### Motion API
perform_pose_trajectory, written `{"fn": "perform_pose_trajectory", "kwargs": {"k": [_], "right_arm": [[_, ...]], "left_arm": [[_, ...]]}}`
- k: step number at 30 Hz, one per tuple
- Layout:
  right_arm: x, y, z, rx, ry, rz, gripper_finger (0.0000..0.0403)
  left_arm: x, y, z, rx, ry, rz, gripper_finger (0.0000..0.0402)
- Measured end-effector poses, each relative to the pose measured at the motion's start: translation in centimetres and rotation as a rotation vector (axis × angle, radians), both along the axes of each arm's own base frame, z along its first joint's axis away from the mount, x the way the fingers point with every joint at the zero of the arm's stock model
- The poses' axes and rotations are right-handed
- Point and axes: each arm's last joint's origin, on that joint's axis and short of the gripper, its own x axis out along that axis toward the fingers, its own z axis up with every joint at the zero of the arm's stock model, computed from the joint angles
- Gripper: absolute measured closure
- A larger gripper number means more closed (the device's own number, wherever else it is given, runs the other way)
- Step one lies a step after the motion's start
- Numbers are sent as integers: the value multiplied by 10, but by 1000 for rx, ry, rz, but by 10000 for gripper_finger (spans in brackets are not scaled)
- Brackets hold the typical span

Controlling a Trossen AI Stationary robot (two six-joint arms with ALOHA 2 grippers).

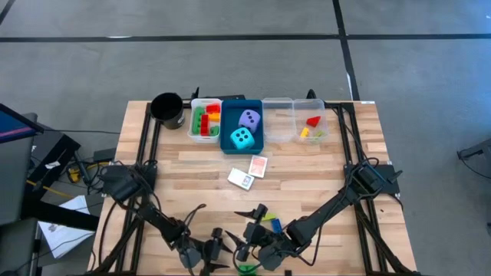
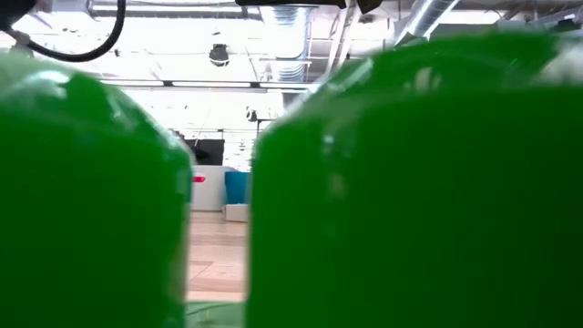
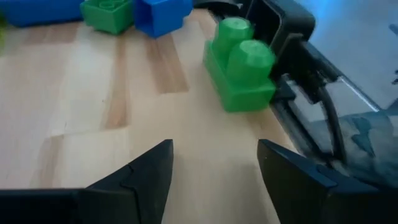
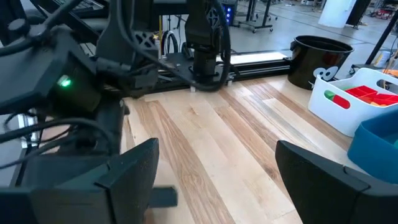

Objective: Pick & Place Toys
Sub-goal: Put the large green game piece into the white bin

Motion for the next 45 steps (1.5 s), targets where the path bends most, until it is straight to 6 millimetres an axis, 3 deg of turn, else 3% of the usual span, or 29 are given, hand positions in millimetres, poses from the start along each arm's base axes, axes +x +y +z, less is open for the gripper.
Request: {"fn": "perform_pose_trajectory", "kwargs": {"k": [8,39,45], "right_arm": [[0,0,0,0,0,0,86],[2,-2,0,1,2,-3,86],[2,-2,0,3,-1,-3,86]], "left_arm": [[13,-14,-5,-5,-20,9,176],[19,-27,2,-68,5,-86,175],[28,-34,-10,-38,-24,-43,175]]}}
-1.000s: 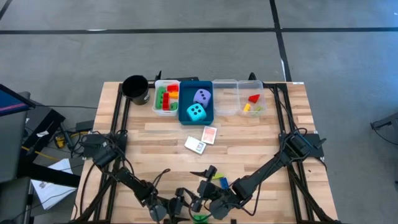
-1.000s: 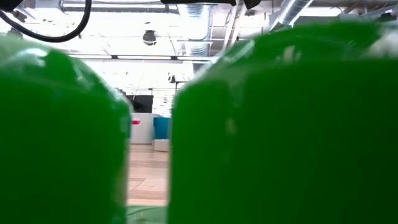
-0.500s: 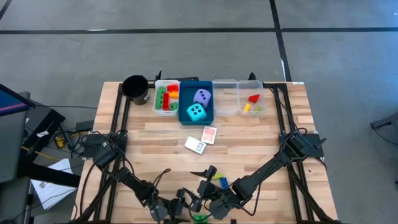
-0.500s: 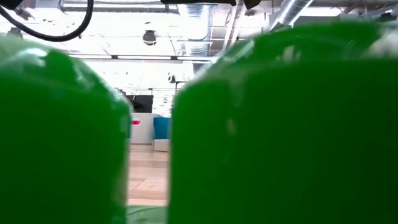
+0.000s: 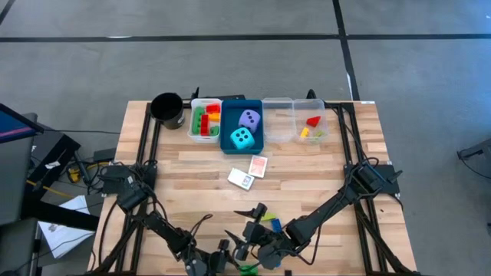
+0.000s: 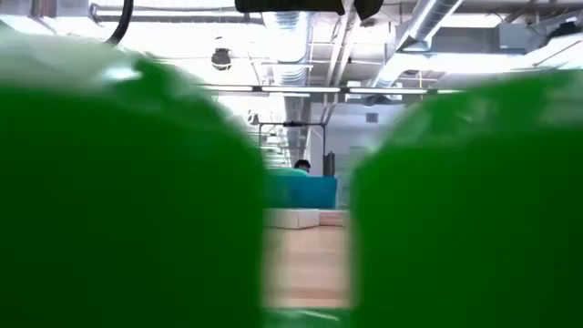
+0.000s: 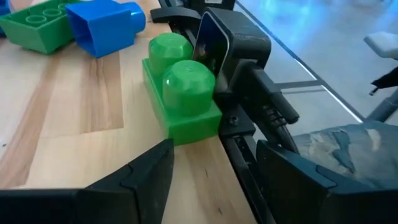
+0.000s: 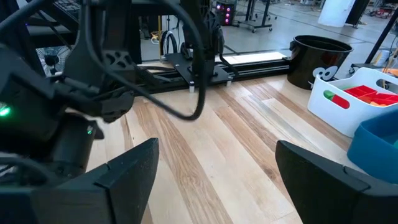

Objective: Pick & Place Toys
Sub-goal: Put the large green game piece into the white bin

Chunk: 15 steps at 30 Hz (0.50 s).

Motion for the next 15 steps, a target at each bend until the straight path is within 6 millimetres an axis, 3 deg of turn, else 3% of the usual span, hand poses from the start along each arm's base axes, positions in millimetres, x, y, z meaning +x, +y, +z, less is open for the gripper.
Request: {"fn": "perform_pose_trajectory", "kwargs": {"k": [4,15], "right_arm": [[0,0,0,0,0,0,86],[0,0,0,5,-2,2,86]], "left_arm": [[4,-4,-9,36,-18,39,176],[9,6,3,47,-46,97,175]]}}
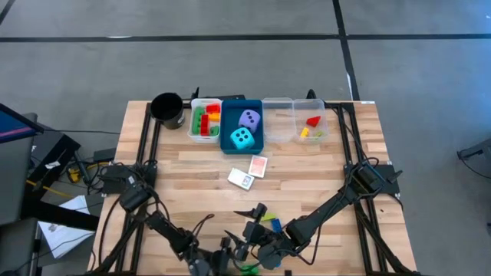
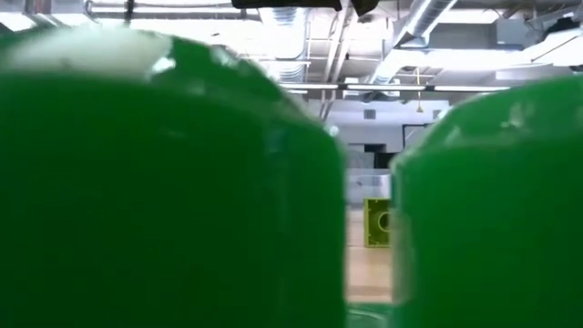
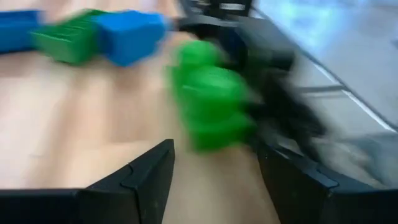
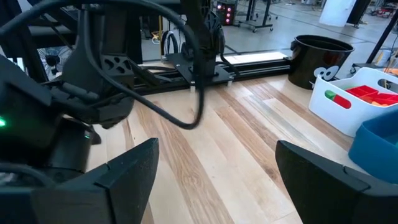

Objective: Pick & Place Toys
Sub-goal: Put the large green game piece into the white bin

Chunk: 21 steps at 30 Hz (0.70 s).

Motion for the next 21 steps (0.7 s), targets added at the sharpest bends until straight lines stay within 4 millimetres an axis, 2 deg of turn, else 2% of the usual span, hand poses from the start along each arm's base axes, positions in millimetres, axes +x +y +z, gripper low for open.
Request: {"fn": "perform_pose_trajectory", "kwargs": {"k": [14,21], "right_arm": [[0,0,0,3,-1,0,86],[0,0,0,1,-2,-4,86]], "left_arm": [[29,34,0,-19,-2,138,175],[52,65,0,-14,-4,234,175]]}}
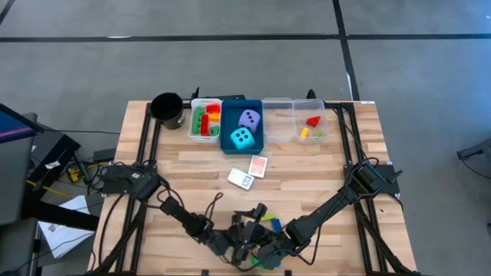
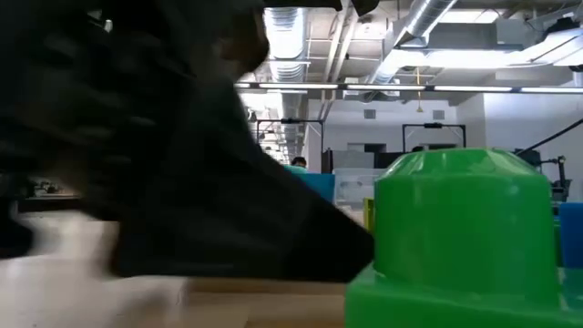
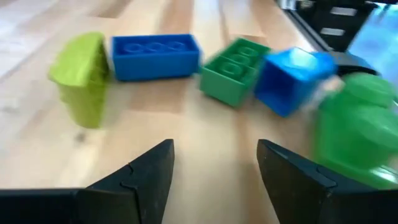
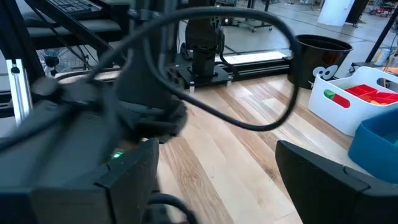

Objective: Pick & Place Toys
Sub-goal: Put the large green game piece into the white bin

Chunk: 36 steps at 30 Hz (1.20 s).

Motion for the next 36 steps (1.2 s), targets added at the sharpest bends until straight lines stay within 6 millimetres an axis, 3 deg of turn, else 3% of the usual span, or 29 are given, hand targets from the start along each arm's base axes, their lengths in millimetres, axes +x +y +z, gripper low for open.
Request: {"fn": "perform_pose_trajectory", "kwargs": {"k": [7,17,25,31,36], "right_arm": [[0,0,0,-5,-3,-10,86],[-10,-1,-1,-85,57,-67,86],[-67,-13,32,29,137,-174,86],[-113,13,35,94,255,-67,86],[-128,35,30,197,302,19,86]], "left_arm": [[6,11,-1,22,55,-35,175],[-3,-3,-3,129,70,-165,177],[-4,-3,-4,139,83,-178,187],[-8,-1,0,197,122,-211,184],[-32,23,33,321,259,-222,175]]}}
